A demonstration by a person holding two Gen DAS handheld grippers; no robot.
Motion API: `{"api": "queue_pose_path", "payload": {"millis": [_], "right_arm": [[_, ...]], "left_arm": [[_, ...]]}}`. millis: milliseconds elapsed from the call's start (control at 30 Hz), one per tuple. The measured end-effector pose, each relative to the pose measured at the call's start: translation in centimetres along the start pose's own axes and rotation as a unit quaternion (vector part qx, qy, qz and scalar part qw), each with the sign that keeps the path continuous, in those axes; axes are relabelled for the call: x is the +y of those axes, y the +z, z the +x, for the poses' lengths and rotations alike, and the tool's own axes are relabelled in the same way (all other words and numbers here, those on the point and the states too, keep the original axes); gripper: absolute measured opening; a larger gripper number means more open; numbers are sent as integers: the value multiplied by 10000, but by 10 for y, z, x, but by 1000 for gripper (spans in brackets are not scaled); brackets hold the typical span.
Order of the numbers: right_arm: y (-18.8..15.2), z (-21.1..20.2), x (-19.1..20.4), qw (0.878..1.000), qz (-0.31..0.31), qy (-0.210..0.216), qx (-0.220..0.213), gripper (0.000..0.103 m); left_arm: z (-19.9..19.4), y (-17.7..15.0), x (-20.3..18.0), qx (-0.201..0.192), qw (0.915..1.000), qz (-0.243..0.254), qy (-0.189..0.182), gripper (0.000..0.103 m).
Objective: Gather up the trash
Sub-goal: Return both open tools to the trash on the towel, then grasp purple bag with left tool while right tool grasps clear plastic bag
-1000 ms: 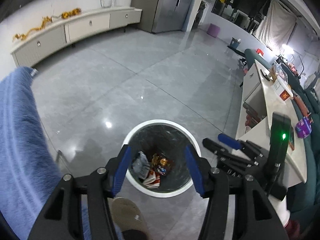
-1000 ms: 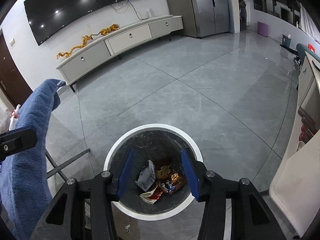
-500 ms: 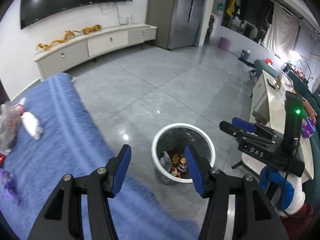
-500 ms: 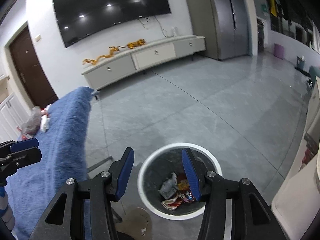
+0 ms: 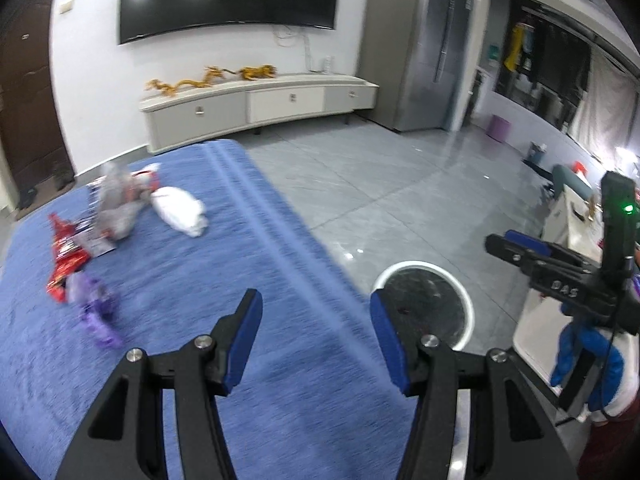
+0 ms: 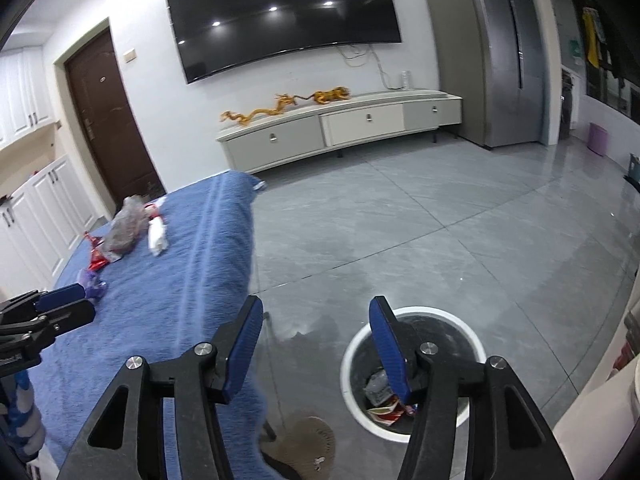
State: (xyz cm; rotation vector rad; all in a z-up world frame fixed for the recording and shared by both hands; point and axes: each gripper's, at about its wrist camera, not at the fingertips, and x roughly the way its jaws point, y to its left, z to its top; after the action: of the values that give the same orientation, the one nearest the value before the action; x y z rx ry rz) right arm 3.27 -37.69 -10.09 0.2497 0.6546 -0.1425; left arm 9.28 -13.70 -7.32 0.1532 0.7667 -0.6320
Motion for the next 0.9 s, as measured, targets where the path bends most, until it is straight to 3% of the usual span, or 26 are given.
{"api": "queue_pose_path", "payload": {"millis": [267, 500, 633, 767, 900], "right_arm": [[6, 18, 58, 9979, -488, 373, 207, 56], [24, 54, 119, 9902, -1006, 889, 375, 56], [46, 89, 167, 9815, -1315, 1332, 397, 56], [73, 136, 210, 9731, -1519, 1672, 445, 56], [104, 197, 244, 9652, -1693, 1887, 639, 56]], "left_arm": [[-11, -29, 73, 22, 9969, -597, 512, 55], [-8, -41, 150, 92, 9858, -1358, 983, 55], [1, -36, 183, 102, 9810, -1522, 1201, 55], [14, -28, 202, 128, 9800, -1573, 1208, 55], [31, -24, 216, 183, 9814, -1759, 746, 55]]}}
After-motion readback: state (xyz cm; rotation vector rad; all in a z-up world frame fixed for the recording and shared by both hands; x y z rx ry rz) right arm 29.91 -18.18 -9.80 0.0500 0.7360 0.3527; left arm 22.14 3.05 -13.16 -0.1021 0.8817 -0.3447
